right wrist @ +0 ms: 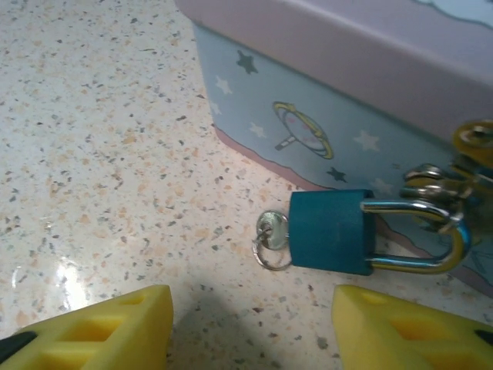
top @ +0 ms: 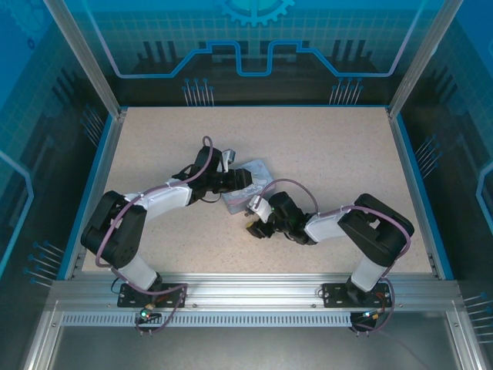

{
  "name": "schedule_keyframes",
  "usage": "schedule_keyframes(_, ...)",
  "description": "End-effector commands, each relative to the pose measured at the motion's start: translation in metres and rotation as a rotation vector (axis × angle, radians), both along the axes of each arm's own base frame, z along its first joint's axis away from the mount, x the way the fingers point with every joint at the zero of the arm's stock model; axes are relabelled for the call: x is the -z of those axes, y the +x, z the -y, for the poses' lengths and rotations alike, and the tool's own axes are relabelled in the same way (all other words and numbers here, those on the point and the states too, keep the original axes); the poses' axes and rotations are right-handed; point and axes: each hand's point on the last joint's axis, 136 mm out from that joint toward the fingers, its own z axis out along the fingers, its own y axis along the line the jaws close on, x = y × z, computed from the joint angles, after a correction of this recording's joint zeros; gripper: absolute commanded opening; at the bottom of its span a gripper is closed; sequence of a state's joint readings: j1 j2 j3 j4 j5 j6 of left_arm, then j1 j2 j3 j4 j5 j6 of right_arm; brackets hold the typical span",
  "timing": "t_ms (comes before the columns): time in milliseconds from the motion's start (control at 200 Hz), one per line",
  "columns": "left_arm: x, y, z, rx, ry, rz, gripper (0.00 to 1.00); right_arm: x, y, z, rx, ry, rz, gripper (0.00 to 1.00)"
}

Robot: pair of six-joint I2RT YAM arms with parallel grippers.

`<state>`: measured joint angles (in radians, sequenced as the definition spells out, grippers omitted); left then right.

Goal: Unlock a padlock with a key

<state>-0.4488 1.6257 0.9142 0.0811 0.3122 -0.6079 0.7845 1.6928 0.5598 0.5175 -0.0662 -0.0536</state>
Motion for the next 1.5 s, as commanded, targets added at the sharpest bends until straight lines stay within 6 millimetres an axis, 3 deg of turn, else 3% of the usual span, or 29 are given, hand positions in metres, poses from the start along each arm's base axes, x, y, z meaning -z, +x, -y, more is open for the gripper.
schedule_keyframes(0,0.043,-0.023,-0.023,-0.045,0.076,-0.161,0.58,-0.004,0.008,0.009,0.057,0.044,-0.032,0.55)
schedule_keyframes(165,0.043,-0.023,-0.023,-0.047,0.072,-0.160,0.58,-0.007,0.021,0.017,0.141,0.172,-0.131,0.57)
schedule_keyframes(505,0.041,-0.025,-0.019,-0.047,0.042,-0.161,0.57,-0.004,0.021,0.019,0.291,0.428,-0.332,0.59)
schedule_keyframes(730,0.036,-0.027,-0.019,-0.045,0.028,-0.155,0.56,-0.002,0.023,0.022,0.362,0.453,-0.381,0.53)
schedule_keyframes(885,0.029,-0.028,-0.018,-0.046,0.018,-0.147,0.56,0.013,0.016,0.025,0.420,0.485,-0.433,0.50)
schedule_keyframes(1141,0.026,-0.032,-0.020,-0.056,0.015,-0.153,0.55,0.025,0.006,0.010,0.456,0.483,-0.450,0.46)
schedule_keyframes(1496,0.022,-0.034,-0.021,-0.058,0.015,-0.146,0.55,0.038,0.002,0.024,0.566,0.440,-0.442,0.44)
